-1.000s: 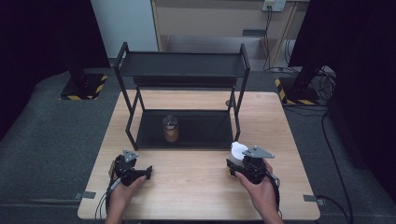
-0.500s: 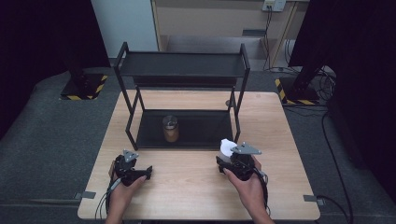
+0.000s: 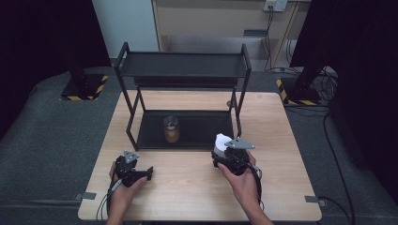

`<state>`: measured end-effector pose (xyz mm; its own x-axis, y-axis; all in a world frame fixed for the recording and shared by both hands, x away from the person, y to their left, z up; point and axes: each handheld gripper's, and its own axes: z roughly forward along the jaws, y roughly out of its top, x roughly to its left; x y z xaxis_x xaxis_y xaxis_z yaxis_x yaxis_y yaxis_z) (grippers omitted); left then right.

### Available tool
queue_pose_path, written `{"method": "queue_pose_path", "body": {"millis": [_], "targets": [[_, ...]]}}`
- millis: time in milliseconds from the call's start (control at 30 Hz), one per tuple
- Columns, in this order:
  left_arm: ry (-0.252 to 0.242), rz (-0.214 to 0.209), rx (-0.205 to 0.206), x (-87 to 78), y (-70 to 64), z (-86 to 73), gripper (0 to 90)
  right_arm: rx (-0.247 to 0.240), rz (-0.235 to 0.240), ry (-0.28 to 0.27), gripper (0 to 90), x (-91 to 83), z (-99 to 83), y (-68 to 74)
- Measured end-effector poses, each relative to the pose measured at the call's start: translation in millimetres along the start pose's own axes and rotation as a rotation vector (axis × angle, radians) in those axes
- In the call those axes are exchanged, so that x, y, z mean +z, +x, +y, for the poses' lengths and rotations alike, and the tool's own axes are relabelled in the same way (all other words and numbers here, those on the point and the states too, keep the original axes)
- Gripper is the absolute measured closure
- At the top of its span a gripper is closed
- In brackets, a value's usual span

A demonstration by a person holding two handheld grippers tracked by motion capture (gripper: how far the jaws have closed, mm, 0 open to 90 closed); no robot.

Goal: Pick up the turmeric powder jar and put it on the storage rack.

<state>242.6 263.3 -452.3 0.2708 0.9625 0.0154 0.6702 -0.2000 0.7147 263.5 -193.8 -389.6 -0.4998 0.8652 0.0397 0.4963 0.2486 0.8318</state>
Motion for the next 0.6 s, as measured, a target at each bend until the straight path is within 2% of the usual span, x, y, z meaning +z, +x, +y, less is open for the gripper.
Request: {"method": "queue_pose_path", "body": {"millis": [600], "targets": [[0.000,0.004,-0.003,-0.2,-1.0,-0.2,0.0,-0.008,-0.018,-0.005,31.7,24.2,29.8,12.0]]}}
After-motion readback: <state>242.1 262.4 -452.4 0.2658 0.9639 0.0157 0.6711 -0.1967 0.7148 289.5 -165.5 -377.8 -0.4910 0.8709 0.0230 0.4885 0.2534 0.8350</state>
